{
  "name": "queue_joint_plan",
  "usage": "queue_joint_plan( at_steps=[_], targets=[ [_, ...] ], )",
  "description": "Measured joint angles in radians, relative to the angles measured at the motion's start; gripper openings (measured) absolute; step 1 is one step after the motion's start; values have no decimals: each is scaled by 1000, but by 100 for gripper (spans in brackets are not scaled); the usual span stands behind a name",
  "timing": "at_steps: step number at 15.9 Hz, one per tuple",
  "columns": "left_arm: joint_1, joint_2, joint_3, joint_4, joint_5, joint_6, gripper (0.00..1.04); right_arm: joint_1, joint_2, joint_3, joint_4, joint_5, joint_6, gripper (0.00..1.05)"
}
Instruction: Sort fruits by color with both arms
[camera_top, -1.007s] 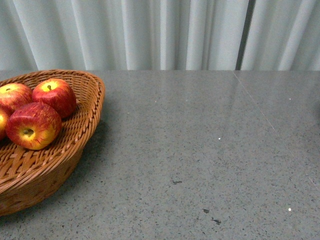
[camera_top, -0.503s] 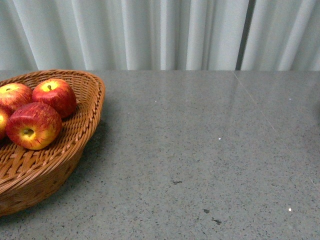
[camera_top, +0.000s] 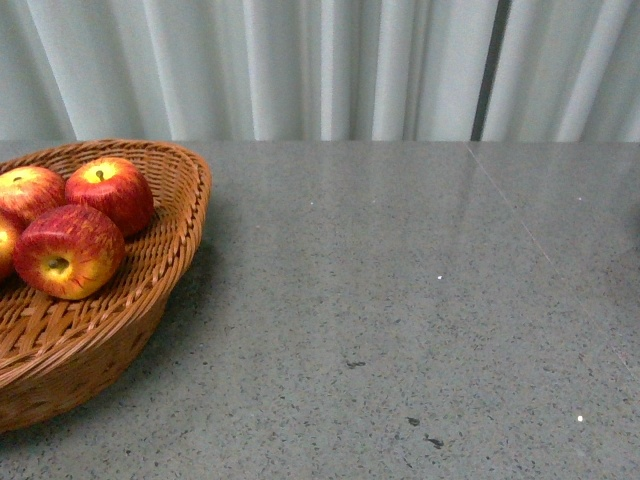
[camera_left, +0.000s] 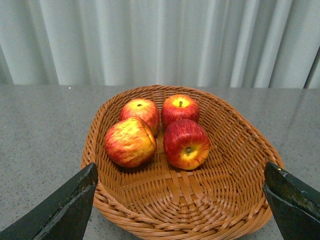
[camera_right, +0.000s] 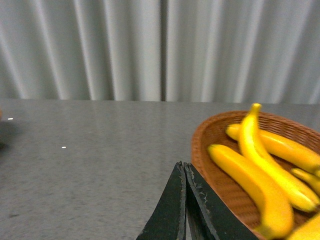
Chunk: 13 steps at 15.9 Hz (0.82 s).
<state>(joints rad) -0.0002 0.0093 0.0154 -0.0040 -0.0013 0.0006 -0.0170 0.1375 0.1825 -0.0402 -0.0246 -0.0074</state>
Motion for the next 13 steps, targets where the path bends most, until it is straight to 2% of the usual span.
queue_joint_plan(
  at_steps=[1,2,13],
  targets=[
    [0,0,0,0,1,0,98,27,-11,-16,10,0,0,2],
    [0,0,0,0,2,0,98,14,-25,-48,11,25,0,2],
    [0,0,0,0,1,0,98,17,-125,-160,40,25,0,2]
  ],
)
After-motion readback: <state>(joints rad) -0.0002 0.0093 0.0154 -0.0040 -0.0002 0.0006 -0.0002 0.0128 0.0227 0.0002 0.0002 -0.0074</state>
